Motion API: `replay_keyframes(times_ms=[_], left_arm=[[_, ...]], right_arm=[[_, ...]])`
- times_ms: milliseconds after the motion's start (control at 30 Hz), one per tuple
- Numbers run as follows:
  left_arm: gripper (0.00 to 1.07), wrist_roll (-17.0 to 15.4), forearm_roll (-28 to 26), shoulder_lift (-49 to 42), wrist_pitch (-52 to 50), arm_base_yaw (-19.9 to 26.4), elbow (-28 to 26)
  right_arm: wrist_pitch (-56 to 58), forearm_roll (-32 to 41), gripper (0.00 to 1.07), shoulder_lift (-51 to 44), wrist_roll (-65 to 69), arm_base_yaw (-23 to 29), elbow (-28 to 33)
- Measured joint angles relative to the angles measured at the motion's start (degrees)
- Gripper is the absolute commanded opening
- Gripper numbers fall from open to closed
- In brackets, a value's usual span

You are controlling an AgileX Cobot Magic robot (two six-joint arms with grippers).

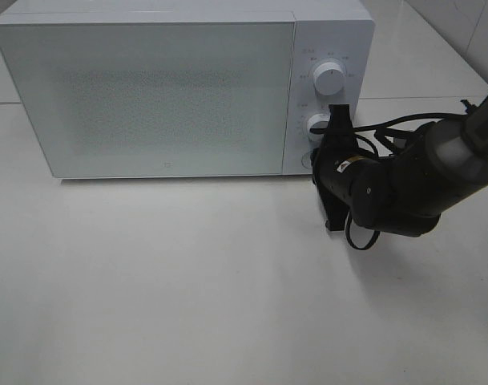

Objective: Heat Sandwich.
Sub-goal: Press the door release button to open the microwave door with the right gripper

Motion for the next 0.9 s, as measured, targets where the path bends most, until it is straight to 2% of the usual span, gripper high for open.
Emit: replay_keyframes(times_ms=[667, 900], left_arm=[[0.98, 0.0, 0.0, 0.0, 0.0, 0.0, 0.0], [0.98, 0.0, 0.0, 0.0, 0.0, 0.0, 0.0]], right_arm=[[-1.3, 0.2, 0.0, 0.7, 0.2, -0.5, -0.6], [-4.1, 1.9, 0.0, 4.7, 0.1, 0.2, -3.7]])
